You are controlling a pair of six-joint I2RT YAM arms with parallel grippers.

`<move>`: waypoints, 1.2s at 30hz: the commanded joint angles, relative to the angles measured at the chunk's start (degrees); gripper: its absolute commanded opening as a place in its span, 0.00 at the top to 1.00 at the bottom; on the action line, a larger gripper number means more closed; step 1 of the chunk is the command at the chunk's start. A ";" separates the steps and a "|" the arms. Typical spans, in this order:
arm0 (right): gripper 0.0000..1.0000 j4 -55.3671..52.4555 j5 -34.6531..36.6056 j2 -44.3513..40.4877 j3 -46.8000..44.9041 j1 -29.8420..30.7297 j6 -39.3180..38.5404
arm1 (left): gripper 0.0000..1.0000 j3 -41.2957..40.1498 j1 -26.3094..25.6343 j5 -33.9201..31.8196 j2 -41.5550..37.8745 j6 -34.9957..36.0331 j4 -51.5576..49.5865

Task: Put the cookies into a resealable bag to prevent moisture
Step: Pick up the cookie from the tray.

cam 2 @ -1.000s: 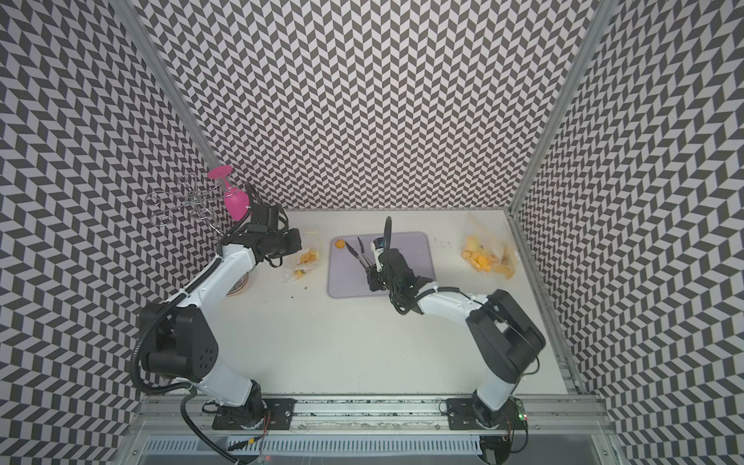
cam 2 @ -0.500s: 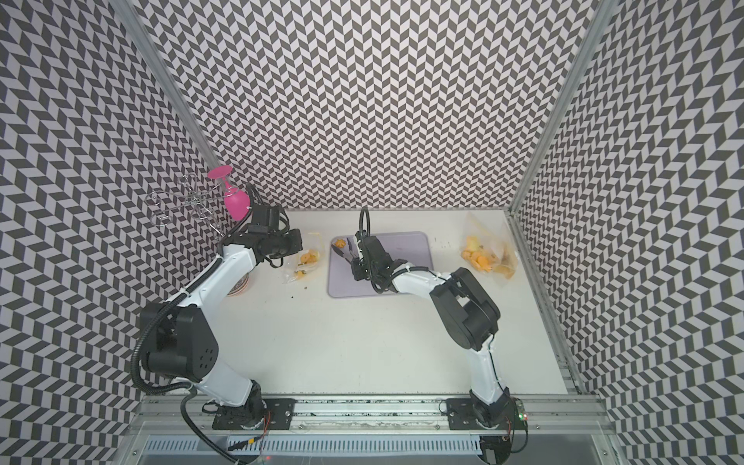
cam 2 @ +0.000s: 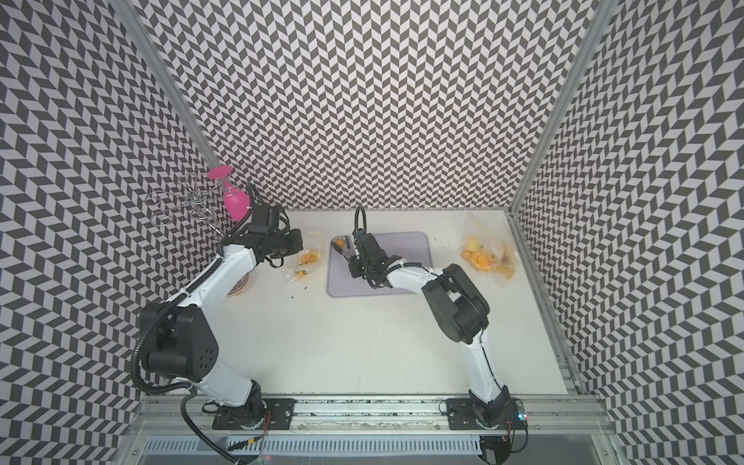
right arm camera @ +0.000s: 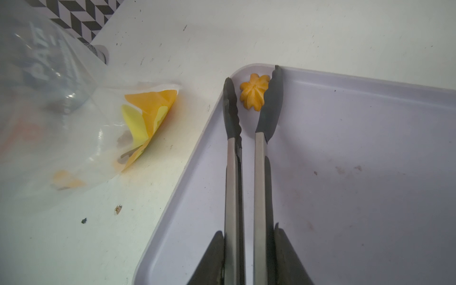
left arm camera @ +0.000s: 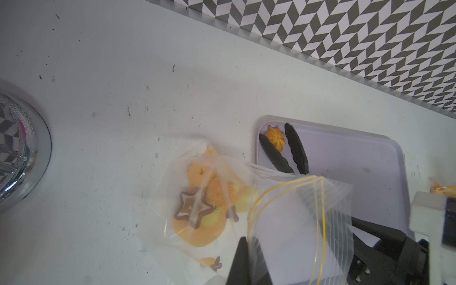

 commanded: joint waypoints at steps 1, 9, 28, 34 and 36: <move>0.75 0.98 0.40 0.98 1.89 -0.24 -0.30 | 1.00 -0.81 -0.16 0.17 -0.86 0.14 1.29; 0.79 2.08 0.78 -4.17 -2.20 -0.46 -0.37 | 1.00 -0.40 -1.18 1.93 0.72 0.99 1.07; 0.81 8.71 -1.60 -42.63 -35.59 -0.47 -1.63 | 1.00 2.52 -6.82 3.00 5.49 2.18 -0.77; 0.81 10.33 -10.70 -47.92 -38.00 0.63 -4.73 | 1.00 2.87 -6.93 3.48 6.18 2.15 -1.07; 0.81 10.04 -13.50 -46.94 -37.20 0.86 -5.72 | 1.00 2.92 -6.93 3.62 6.20 2.26 -1.08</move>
